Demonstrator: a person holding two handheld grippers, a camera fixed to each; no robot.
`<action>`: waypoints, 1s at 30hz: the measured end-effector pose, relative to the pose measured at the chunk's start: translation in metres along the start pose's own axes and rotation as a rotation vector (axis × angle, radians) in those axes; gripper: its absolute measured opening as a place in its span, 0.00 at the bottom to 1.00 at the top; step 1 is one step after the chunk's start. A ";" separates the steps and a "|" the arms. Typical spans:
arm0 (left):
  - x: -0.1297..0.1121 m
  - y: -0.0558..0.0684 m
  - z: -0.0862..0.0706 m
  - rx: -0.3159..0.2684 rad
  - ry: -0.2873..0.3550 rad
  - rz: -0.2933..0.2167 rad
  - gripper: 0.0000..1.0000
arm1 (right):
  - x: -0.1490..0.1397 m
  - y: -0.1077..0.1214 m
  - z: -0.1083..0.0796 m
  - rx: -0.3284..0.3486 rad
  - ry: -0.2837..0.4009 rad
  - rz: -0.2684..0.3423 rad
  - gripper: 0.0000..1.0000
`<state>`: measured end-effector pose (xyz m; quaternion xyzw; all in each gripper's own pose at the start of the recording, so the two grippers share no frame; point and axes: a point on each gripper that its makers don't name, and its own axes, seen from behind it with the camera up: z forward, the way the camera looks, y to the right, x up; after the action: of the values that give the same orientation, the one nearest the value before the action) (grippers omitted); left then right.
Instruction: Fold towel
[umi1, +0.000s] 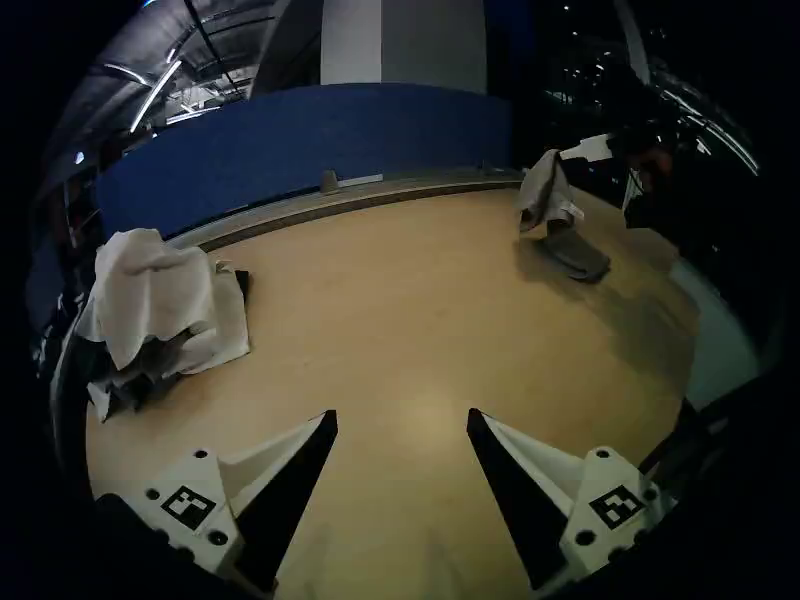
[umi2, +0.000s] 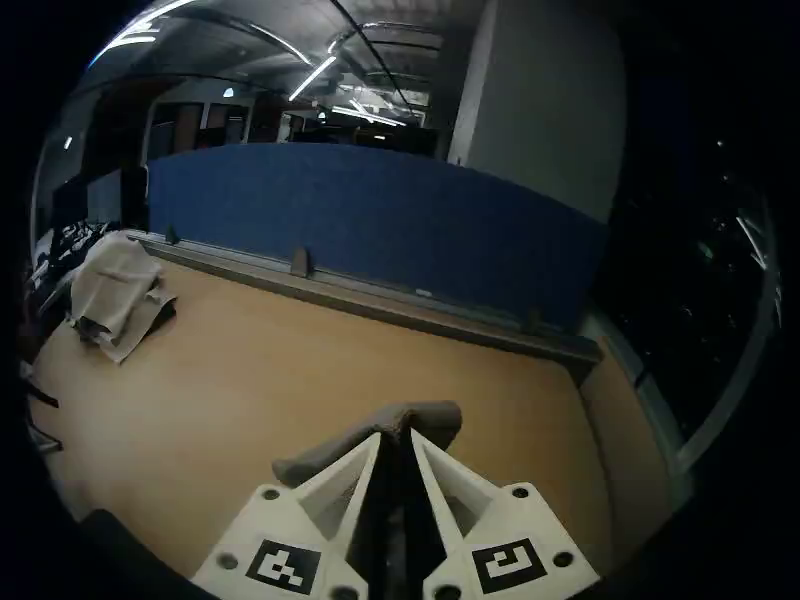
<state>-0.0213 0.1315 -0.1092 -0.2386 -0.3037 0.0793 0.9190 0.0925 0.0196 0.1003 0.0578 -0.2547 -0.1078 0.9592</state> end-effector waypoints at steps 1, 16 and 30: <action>0.000 0.000 0.001 0.001 0.000 0.000 0.97 | -0.001 0.001 0.002 -0.001 -0.002 0.002 0.06; 0.004 0.006 0.006 0.014 -0.014 0.010 0.97 | -0.028 0.015 0.028 0.006 -0.047 0.012 0.06; 0.008 0.016 0.011 0.006 -0.014 0.022 0.97 | -0.090 0.058 0.004 -0.067 -0.108 0.108 0.06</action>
<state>-0.0218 0.1517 -0.1051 -0.2387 -0.3074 0.0920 0.9165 0.0247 0.0970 0.0702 0.0061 -0.3052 -0.0674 0.9499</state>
